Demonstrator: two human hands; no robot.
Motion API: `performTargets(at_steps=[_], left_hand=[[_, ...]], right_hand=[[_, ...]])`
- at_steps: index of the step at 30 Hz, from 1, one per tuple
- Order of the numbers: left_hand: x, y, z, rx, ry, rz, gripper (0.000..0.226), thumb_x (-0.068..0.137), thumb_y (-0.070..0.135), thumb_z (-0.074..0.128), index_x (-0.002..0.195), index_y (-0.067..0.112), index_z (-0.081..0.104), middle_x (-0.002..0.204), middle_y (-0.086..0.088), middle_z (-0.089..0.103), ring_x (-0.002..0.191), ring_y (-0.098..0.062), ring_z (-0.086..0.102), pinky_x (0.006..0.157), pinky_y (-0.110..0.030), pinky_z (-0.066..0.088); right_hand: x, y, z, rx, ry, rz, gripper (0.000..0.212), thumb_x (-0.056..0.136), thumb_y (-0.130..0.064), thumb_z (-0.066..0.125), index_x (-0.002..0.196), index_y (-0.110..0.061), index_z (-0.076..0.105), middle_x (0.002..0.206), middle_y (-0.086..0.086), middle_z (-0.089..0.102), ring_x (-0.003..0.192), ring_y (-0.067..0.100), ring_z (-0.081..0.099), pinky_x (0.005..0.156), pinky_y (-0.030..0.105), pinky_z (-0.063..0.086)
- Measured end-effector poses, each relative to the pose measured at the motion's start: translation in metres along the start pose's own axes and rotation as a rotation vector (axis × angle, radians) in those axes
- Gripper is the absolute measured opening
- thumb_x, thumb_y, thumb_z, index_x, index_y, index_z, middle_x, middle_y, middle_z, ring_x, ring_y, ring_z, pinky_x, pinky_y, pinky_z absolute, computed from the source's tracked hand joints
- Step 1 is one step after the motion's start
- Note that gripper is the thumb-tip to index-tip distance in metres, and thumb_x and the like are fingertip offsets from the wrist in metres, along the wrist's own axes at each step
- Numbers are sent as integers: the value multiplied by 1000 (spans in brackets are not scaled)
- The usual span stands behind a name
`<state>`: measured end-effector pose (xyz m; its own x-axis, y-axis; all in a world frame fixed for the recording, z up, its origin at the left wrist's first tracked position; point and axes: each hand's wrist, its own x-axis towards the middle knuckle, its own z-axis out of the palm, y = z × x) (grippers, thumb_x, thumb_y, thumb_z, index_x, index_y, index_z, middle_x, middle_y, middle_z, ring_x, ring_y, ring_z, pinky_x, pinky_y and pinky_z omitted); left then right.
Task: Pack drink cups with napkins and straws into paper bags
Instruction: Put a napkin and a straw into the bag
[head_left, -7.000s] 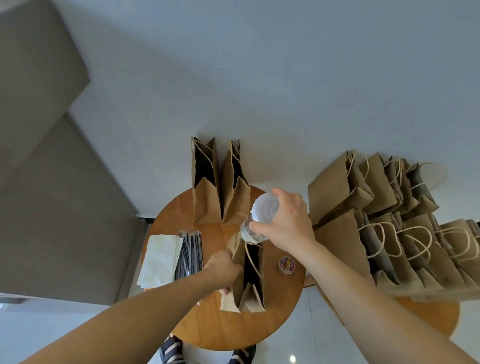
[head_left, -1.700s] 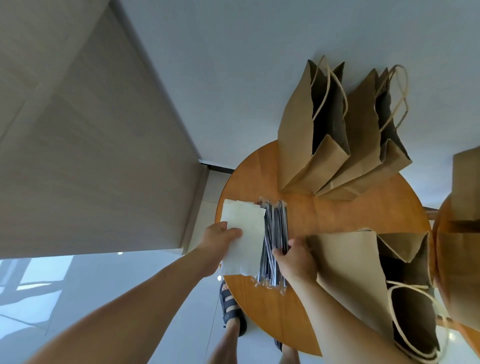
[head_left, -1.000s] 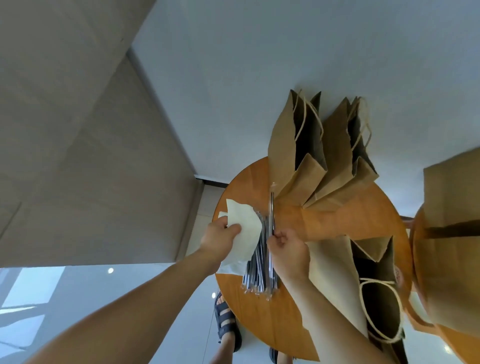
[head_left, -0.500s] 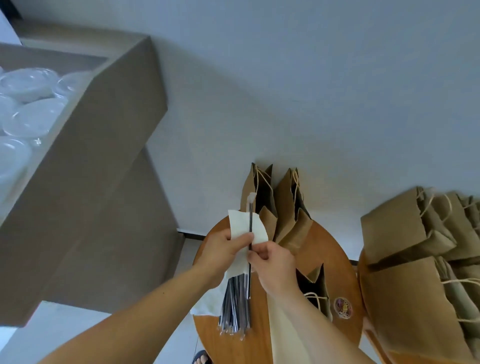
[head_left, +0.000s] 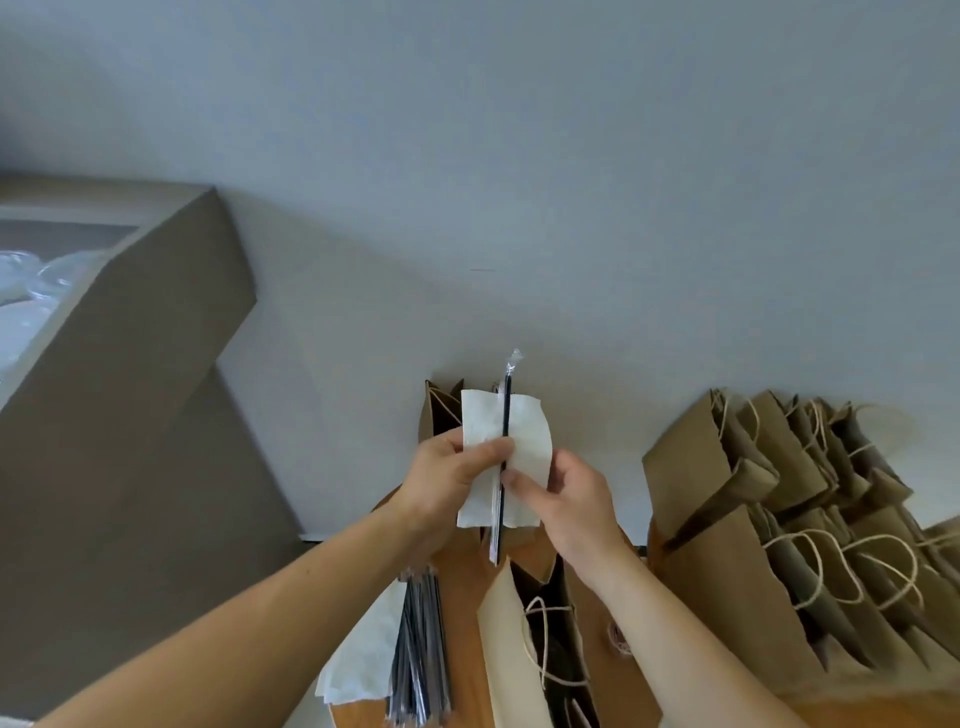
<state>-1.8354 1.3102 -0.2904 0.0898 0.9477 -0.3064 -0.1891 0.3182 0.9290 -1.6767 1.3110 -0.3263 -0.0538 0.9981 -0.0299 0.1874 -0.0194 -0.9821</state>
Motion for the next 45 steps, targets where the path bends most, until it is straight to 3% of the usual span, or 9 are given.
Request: performTargets(at_steps=[10,17,21,24,26,30,35,40,45], left_hand=[[10,0,35,-2,-71,90,22,88,18,72,108,8,71,103,-16,73,95,-35,71,83,-50,58],[25,17,34,73,-57,226,11,90,18,70,99,13,73,86,1,74,74,-11,70,60,-20,53],[29,-26,9,446,152,129,24,94,21,64,118,21,62,100,3,69,92,-14,67,80,-26,57],[17,-94,-9,1098,-285,-248,44,85,26,71,126,22,54,106,7,58,101,-12,61,78,-23,52],[2,-136,-8,1252,-626,-489,68,77,45,75,134,18,49,119,-1,57,113,-21,57,87,-29,48],[-16,-180,15,1241,-541,-547,86,61,79,63,125,23,49,119,1,58,104,-19,57,91,-39,51],[-22,-186,20,1107,-325,-434,53,75,70,51,92,21,61,87,1,63,84,-19,63,75,-32,54],[-24,-192,6,841,-188,-555,35,90,44,48,84,15,67,71,3,71,64,-16,69,72,-28,60],[-22,-193,6,656,-147,-602,29,97,31,47,93,11,66,63,1,72,46,-9,63,44,-17,46]], right_hand=[[-16,-3,-37,-42,-16,3,19,86,-37,75,100,-26,67,91,-9,71,85,9,69,68,22,57],[-20,8,-61,-85,-120,36,22,87,-38,72,105,-32,62,104,-11,68,98,11,67,79,28,60],[-4,26,-63,-117,196,23,14,91,-33,69,101,-28,61,100,-10,68,91,9,67,62,17,55],[8,52,-52,-107,342,122,18,92,-40,65,104,-30,56,102,-9,66,91,11,66,64,20,55],[10,78,-36,-212,326,184,26,90,-54,61,105,-33,55,105,-10,66,90,12,67,70,28,60],[8,119,-9,-297,293,226,59,78,-80,49,117,-35,54,120,-10,65,101,12,66,83,35,60],[1,161,2,-439,204,322,97,64,-98,29,132,-32,47,131,-7,58,114,17,60,95,44,53],[-21,151,0,-534,85,228,49,77,-80,45,93,-35,55,95,-13,65,86,9,65,71,25,55],[-49,135,-18,-575,-153,209,18,94,-39,59,81,-31,49,83,-16,59,78,-1,62,56,9,45]])
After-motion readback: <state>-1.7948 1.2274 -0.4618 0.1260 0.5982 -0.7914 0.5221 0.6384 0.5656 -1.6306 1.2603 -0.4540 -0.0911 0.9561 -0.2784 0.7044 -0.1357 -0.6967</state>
